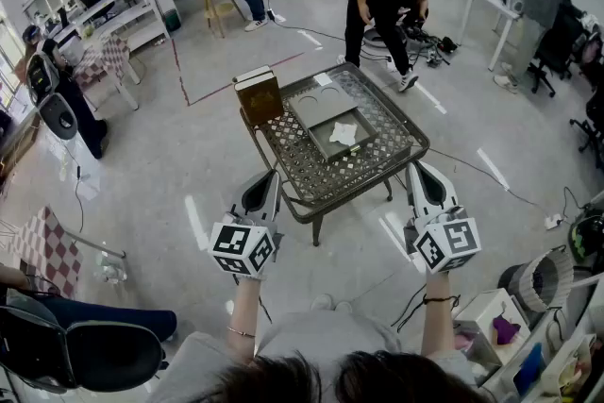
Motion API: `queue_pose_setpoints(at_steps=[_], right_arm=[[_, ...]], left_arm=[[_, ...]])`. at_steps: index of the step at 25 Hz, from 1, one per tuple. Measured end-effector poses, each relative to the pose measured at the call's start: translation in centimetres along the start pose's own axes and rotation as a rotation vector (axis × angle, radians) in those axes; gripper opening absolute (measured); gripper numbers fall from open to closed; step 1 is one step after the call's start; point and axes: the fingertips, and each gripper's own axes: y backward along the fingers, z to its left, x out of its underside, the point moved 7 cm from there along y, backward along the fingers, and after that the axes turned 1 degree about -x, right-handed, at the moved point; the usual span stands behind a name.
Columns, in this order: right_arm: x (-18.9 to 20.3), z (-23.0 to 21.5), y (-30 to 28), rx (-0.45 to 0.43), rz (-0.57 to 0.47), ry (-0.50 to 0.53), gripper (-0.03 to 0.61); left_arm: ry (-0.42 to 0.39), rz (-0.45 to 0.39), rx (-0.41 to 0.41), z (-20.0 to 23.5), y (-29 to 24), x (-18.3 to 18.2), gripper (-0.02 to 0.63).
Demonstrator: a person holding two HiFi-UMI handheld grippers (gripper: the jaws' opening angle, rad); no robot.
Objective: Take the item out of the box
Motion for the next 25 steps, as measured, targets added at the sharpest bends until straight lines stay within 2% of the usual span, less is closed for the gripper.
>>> queue_pose_setpoints(at_steps=[14,25], right_arm=[[-0.3,-1.1,1.6,-0.050,-0.022,-0.030,0.020],[1.0,-1.7,0.0,-0.091,0.005,-0.080,0.020]], left_arm=[[-0.018,0.029,-0.012,-2.7,0.9,0.4,0.017],[-0.004,0.052,-0.025,-2.9,-0.1,1.1,0.017]])
